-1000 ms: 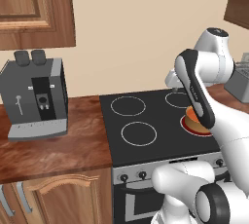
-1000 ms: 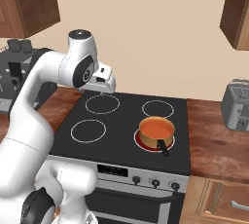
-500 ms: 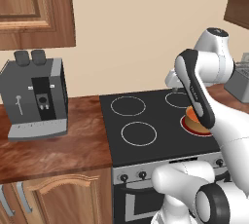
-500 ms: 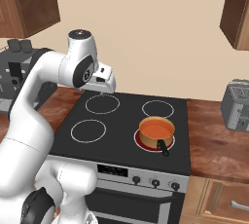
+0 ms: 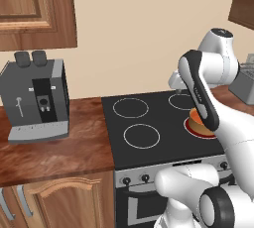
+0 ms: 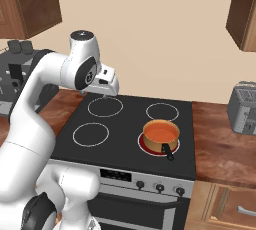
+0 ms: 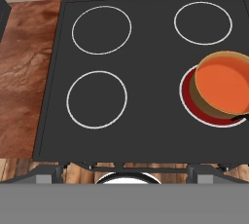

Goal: Wait until the marinara sauce is simmered to a deep red color and then turn off the stove.

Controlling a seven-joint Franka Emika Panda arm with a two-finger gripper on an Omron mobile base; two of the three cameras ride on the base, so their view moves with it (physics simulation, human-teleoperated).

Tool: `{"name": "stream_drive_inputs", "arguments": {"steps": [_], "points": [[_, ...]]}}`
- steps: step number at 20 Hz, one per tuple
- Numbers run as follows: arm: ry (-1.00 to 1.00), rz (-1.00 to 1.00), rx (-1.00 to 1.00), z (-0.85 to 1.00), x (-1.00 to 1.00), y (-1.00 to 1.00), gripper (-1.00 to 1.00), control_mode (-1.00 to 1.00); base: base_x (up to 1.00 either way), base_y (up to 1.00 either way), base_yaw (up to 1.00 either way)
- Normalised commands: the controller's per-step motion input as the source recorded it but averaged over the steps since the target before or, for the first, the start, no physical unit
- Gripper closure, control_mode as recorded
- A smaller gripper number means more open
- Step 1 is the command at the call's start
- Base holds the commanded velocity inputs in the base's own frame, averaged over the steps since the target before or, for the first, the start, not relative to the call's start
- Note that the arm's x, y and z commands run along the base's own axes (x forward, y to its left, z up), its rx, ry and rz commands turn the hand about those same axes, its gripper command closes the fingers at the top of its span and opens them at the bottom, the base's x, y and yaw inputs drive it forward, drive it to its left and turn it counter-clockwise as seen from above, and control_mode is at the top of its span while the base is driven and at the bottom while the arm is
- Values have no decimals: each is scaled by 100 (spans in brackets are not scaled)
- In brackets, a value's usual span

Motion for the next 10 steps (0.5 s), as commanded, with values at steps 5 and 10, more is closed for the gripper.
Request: {"name": "stream_drive_inputs", "arguments": {"steps": [5,10], "points": [[0,0,0,0,0,0,-100,-100,0,0,0],[0,0,0,0,0,0,-100,-100,0,0,0]]}}
